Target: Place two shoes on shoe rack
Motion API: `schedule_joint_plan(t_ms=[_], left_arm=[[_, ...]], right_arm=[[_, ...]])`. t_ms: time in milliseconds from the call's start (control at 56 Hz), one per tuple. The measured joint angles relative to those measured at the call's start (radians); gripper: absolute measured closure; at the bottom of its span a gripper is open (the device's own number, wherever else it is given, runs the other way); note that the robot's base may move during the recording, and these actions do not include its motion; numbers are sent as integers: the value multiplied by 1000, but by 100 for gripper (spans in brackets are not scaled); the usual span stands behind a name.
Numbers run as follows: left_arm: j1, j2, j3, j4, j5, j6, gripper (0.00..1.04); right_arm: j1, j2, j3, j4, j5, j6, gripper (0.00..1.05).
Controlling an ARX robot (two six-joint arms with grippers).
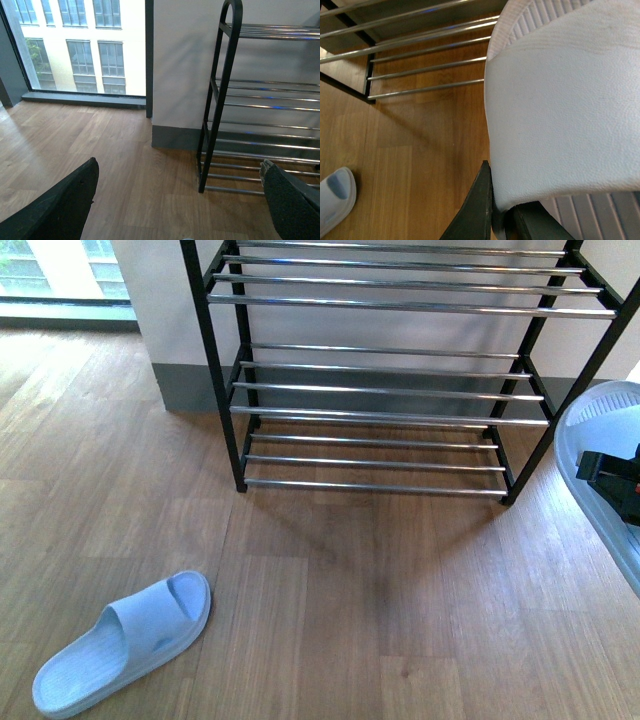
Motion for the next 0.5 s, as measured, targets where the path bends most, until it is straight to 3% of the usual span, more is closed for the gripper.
schedule_joint_plan(t_ms=[250, 357, 500], left_arm=[[0, 0, 0, 0, 0, 0, 9], [-55, 216, 61, -128, -272, -126, 9], [27, 737, 55, 212, -110, -134, 9]], right_arm=[[0, 0, 2, 0, 3, 0, 103], [0, 0, 2, 0, 0, 0, 103], [0, 0, 1, 0, 0, 0, 103]])
